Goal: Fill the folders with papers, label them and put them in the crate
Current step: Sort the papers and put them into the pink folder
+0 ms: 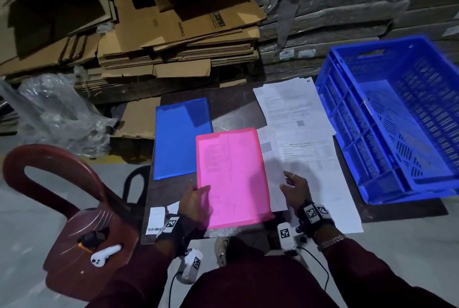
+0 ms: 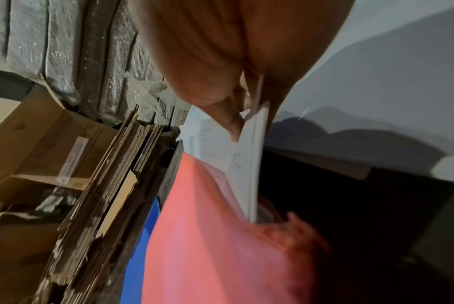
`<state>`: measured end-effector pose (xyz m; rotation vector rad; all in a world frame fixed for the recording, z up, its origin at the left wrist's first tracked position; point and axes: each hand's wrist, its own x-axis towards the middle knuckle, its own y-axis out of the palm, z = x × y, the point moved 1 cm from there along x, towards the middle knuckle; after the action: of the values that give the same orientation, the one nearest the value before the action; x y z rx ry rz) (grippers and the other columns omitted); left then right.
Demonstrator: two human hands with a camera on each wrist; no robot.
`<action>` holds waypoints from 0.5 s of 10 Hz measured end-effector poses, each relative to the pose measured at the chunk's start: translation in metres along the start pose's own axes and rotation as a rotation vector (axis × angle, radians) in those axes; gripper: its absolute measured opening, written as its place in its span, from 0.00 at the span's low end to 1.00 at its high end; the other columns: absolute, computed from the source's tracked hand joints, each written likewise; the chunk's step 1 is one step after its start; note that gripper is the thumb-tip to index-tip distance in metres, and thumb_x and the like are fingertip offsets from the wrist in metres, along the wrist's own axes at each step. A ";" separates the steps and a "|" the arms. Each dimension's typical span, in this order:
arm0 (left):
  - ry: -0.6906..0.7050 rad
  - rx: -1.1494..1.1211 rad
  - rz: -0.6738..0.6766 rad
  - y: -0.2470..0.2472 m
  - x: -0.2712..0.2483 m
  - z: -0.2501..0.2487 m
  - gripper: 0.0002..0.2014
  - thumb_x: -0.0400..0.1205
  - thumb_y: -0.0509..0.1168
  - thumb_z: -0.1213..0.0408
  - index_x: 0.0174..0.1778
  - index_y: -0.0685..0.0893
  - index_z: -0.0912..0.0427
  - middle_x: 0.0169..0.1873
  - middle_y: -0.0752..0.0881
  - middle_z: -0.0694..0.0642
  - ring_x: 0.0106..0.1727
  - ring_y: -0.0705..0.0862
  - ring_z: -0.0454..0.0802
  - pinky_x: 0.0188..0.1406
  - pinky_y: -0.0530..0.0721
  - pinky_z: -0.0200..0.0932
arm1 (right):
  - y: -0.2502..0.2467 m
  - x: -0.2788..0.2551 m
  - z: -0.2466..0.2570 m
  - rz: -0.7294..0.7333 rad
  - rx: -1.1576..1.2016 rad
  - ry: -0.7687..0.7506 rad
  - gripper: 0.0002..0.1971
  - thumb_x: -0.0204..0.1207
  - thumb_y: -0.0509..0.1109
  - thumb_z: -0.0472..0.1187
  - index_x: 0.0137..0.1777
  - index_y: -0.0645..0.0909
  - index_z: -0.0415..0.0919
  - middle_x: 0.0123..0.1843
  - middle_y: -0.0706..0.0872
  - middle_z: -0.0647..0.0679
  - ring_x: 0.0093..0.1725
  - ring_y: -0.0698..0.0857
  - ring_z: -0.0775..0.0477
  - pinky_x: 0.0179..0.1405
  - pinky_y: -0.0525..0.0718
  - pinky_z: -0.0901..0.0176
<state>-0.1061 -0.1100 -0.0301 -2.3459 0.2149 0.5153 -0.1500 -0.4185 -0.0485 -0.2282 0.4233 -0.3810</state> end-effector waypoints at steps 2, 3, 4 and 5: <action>0.189 0.330 0.032 -0.005 -0.015 -0.011 0.20 0.76 0.67 0.60 0.65 0.84 0.54 0.54 0.87 0.56 0.50 0.86 0.56 0.49 0.84 0.40 | 0.014 0.007 0.009 0.118 -0.087 -0.024 0.23 0.74 0.70 0.26 0.70 0.82 0.38 0.60 0.86 0.51 0.59 0.84 0.48 0.57 0.81 0.57; 0.214 0.416 0.044 -0.005 -0.017 -0.018 0.22 0.69 0.68 0.68 0.61 0.85 0.56 0.43 0.89 0.58 0.43 0.87 0.58 0.43 0.88 0.49 | 0.019 0.005 0.014 0.212 -0.161 -0.068 0.17 0.73 0.66 0.28 0.56 0.88 0.43 0.42 0.87 0.53 0.41 0.83 0.53 0.42 0.81 0.57; 0.260 0.424 0.036 -0.007 -0.017 -0.017 0.15 0.67 0.67 0.66 0.50 0.84 0.54 0.37 0.87 0.57 0.41 0.86 0.60 0.37 0.87 0.48 | 0.010 0.012 0.014 0.229 -0.226 -0.114 0.15 0.73 0.68 0.30 0.55 0.89 0.44 0.40 0.88 0.50 0.40 0.86 0.48 0.45 0.87 0.48; 0.251 0.402 -0.004 -0.009 -0.023 -0.022 0.22 0.67 0.72 0.68 0.58 0.86 0.55 0.48 0.85 0.61 0.48 0.86 0.60 0.43 0.86 0.44 | -0.001 0.019 0.016 0.215 -0.333 -0.131 0.18 0.77 0.65 0.26 0.62 0.86 0.38 0.47 0.89 0.49 0.47 0.89 0.43 0.51 0.87 0.52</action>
<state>-0.1172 -0.1179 -0.0002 -2.0088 0.3919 0.1534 -0.1270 -0.4253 -0.0411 -0.5242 0.3760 -0.0814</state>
